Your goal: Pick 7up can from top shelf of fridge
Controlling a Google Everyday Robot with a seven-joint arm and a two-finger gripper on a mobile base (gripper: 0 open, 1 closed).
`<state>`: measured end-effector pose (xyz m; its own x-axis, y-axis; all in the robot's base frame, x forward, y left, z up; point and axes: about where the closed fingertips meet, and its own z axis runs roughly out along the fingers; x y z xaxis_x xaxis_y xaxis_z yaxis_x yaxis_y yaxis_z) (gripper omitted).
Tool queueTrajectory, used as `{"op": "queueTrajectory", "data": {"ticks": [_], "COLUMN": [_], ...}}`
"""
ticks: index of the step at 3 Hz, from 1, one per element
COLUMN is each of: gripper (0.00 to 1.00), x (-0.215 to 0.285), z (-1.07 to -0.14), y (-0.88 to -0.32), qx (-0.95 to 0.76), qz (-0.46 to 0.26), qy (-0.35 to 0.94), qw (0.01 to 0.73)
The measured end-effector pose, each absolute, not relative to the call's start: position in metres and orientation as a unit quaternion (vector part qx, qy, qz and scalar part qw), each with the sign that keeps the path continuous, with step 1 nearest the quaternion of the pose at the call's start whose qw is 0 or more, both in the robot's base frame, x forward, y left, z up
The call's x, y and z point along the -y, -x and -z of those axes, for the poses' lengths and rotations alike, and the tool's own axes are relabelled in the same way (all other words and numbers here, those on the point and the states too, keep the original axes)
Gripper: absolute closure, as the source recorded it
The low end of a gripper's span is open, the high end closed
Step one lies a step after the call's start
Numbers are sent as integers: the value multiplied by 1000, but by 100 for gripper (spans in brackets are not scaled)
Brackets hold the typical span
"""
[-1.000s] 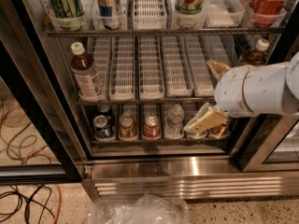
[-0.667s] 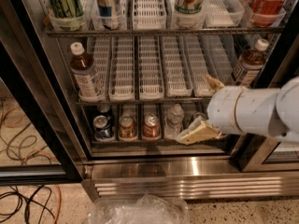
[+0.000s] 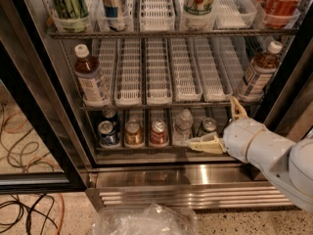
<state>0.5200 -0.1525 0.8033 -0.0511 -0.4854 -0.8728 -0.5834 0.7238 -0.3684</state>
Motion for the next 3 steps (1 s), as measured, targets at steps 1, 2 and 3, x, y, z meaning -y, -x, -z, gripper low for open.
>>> {"op": "queueTrajectory", "data": {"ticks": [1,2,3], "gripper": [0,0,0], "x": [175,175,171], "z": [-795,-795,-795], "y": [-524,-524,-525], "qx": [-727,-727,-723], "qz": [-31,-31,-46], "qy": [324,324,309], "qw": [604,604,616]}}
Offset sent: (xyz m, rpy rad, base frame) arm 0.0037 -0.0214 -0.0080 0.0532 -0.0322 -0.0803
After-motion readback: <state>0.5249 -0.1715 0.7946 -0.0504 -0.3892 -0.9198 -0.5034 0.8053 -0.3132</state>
